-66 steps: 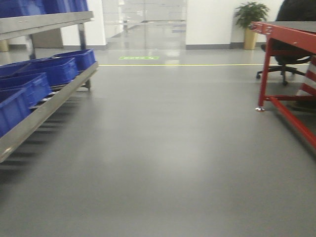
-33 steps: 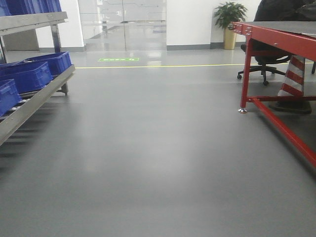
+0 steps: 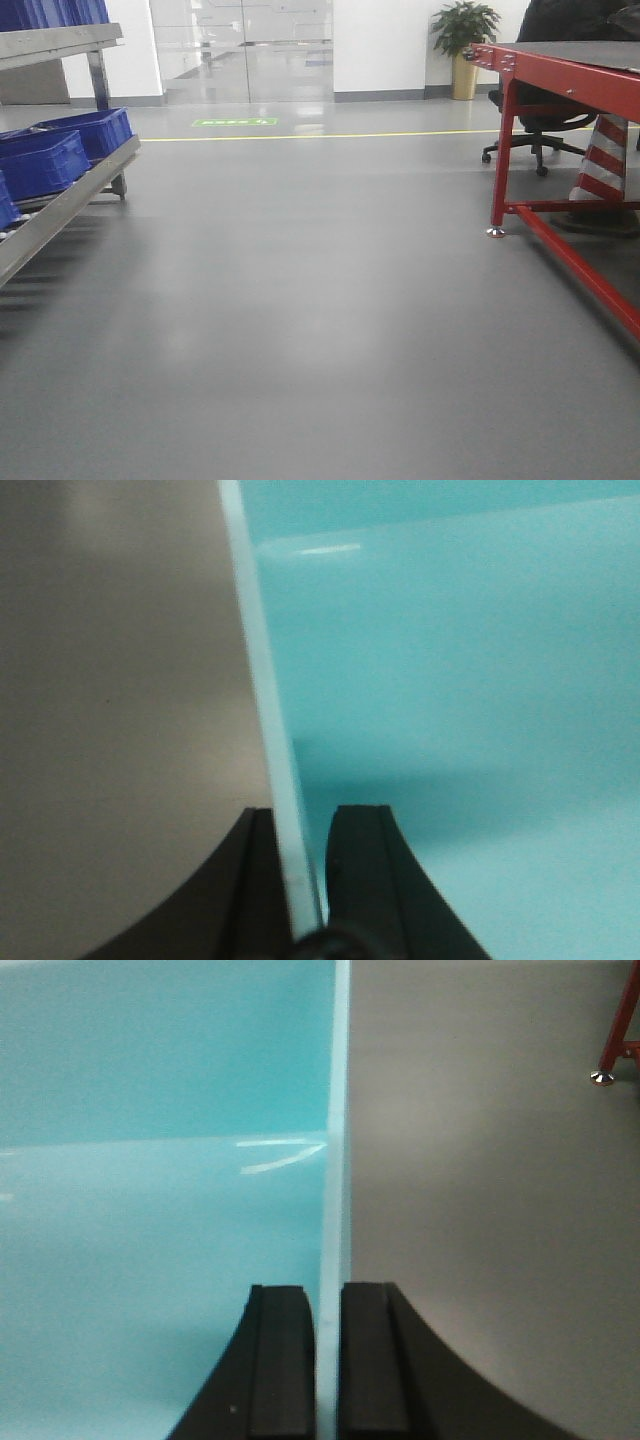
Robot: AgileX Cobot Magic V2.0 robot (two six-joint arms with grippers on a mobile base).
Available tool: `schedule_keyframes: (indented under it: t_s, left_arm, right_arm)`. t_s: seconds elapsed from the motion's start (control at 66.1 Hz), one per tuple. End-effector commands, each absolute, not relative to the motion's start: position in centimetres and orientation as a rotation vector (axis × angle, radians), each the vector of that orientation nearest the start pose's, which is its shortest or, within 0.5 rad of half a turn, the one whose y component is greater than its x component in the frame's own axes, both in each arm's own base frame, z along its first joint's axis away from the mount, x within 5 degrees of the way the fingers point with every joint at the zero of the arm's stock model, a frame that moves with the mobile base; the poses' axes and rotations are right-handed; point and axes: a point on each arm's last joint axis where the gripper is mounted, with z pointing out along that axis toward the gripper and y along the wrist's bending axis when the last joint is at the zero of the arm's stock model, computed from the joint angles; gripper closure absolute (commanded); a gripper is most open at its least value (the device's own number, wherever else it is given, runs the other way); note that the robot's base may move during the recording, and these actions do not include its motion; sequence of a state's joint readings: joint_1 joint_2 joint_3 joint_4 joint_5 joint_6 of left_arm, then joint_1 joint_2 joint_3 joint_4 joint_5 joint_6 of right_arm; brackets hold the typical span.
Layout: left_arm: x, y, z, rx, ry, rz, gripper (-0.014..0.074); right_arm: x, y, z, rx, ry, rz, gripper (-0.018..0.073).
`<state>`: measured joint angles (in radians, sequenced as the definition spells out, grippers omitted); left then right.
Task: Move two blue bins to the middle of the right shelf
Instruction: 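Drive and turn the base toward the next shelf carrying the bin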
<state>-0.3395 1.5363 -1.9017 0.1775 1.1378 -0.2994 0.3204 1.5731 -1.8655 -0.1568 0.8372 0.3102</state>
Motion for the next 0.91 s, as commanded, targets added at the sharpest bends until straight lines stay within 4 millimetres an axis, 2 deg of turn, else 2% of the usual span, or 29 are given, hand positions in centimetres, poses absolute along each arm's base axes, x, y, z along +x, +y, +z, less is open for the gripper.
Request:
schedule_keyframes:
  t_s: [0.0, 0.408, 0.892]
  left_arm:
    - [29.6, -9.4, 49.0, 0.067, 2.186, -0.18, 0.0707]
    - [29.8, -9.6, 49.3, 0.069, 2.149, -0.191, 0.0707]
    - [31.0, -10.3, 52.4, 0.089, 1.78, -0.294, 0.0707]
  right_arm:
    - [33.1, 10.0, 48.8, -0.056, 1.953, 0.227, 0.0725]
    - [33.2, 10.0, 48.7, -0.056, 1.955, 0.226, 0.0725]
    - [33.2, 10.0, 48.7, -0.056, 1.955, 0.226, 0.0725]
